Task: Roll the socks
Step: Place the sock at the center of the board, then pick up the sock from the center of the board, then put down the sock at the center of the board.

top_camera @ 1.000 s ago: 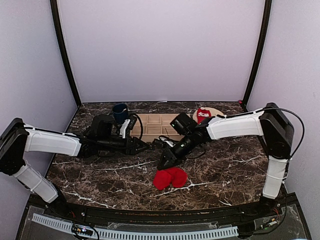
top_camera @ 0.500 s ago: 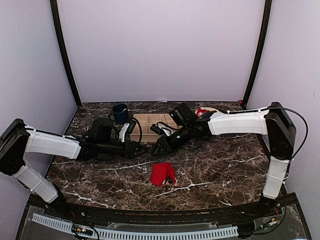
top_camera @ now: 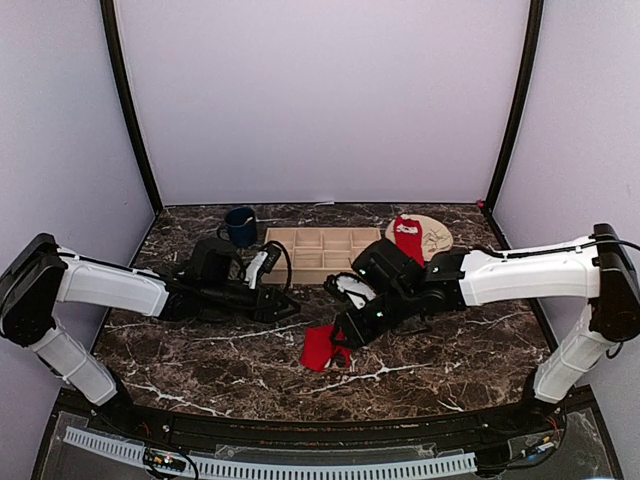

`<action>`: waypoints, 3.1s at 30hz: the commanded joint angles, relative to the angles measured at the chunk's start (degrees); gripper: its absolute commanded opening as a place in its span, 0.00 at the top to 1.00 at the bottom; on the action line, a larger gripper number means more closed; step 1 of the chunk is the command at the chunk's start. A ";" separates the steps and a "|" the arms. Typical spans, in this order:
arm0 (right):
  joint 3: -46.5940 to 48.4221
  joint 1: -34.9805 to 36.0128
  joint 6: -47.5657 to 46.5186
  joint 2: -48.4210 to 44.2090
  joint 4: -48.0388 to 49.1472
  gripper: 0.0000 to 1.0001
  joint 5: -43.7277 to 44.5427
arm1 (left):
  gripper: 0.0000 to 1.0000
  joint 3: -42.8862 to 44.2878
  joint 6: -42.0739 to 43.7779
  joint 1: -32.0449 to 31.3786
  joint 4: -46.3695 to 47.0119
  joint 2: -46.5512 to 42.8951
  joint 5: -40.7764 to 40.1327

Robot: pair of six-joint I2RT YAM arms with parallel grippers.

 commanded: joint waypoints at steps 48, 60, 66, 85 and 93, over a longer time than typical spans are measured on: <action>22.23 2.49 -16.70 6.21 -27.95 1.00 9.37 | 0.47 5.31 4.34 -4.04 -6.42 2.07 -1.63; 25.99 9.01 -10.41 2.38 -38.11 1.00 15.44 | 0.47 4.77 5.00 -5.28 -7.91 -1.42 -4.38; 30.20 13.22 -4.79 -1.73 -45.24 0.99 16.62 | 0.47 3.17 5.67 -5.33 -6.14 -4.45 -7.36; 32.67 5.57 -10.33 10.36 -43.92 0.97 8.46 | 0.47 -0.89 6.61 -6.03 -3.20 -6.46 -8.07; 39.74 -1.59 -17.24 21.80 -40.95 0.95 9.10 | 0.47 -0.08 6.87 -6.12 -2.97 -5.44 -8.24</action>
